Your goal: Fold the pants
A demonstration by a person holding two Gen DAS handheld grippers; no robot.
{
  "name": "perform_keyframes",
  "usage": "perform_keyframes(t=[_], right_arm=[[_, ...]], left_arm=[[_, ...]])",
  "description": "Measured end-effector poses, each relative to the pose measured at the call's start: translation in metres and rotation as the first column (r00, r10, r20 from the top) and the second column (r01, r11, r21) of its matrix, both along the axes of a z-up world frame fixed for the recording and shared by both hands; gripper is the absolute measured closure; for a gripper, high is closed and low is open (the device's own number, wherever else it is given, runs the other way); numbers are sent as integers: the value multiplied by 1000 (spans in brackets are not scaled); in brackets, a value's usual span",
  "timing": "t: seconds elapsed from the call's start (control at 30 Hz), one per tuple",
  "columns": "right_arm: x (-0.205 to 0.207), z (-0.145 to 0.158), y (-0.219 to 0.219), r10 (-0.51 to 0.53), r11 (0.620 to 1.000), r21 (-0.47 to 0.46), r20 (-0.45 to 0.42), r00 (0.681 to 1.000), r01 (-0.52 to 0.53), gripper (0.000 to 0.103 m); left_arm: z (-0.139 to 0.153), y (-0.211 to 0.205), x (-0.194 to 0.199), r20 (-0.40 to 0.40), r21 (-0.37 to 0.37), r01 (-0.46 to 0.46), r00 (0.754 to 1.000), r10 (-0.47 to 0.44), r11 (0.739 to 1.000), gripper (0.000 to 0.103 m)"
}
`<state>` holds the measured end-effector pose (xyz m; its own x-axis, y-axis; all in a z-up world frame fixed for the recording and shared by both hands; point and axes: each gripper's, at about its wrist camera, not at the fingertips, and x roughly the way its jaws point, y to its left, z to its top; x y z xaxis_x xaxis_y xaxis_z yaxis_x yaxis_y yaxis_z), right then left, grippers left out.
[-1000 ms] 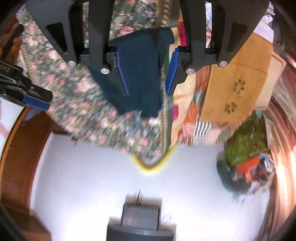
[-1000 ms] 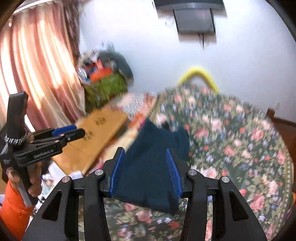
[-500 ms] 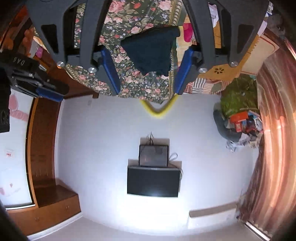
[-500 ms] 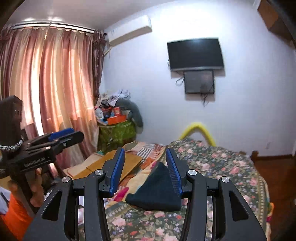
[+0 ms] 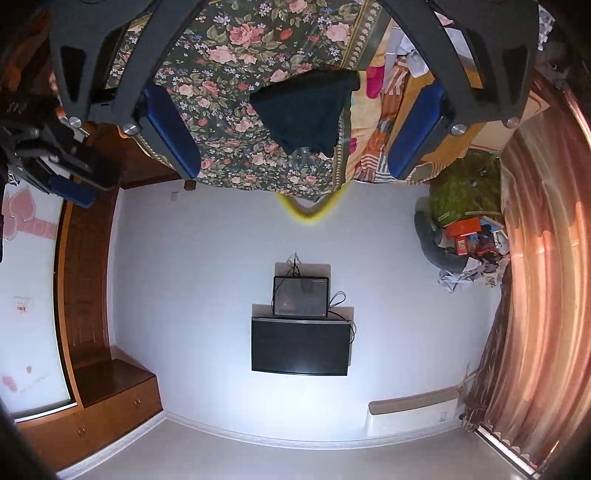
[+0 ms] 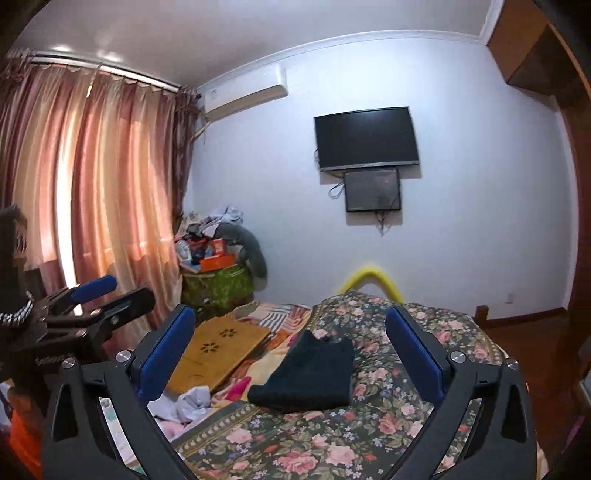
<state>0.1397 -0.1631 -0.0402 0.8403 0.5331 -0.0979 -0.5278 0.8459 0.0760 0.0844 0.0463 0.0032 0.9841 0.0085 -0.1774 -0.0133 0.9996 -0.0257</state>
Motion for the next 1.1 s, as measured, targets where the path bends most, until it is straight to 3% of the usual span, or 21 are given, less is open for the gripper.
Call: perform_keyframes(t=[1.1], right_arm=[[-12, -2, -8, -47, 999, -19, -6, 999, 47, 0]], left_arm=[[-10, -2, 2, -25, -8, 21, 999, -22, 1000, 0]])
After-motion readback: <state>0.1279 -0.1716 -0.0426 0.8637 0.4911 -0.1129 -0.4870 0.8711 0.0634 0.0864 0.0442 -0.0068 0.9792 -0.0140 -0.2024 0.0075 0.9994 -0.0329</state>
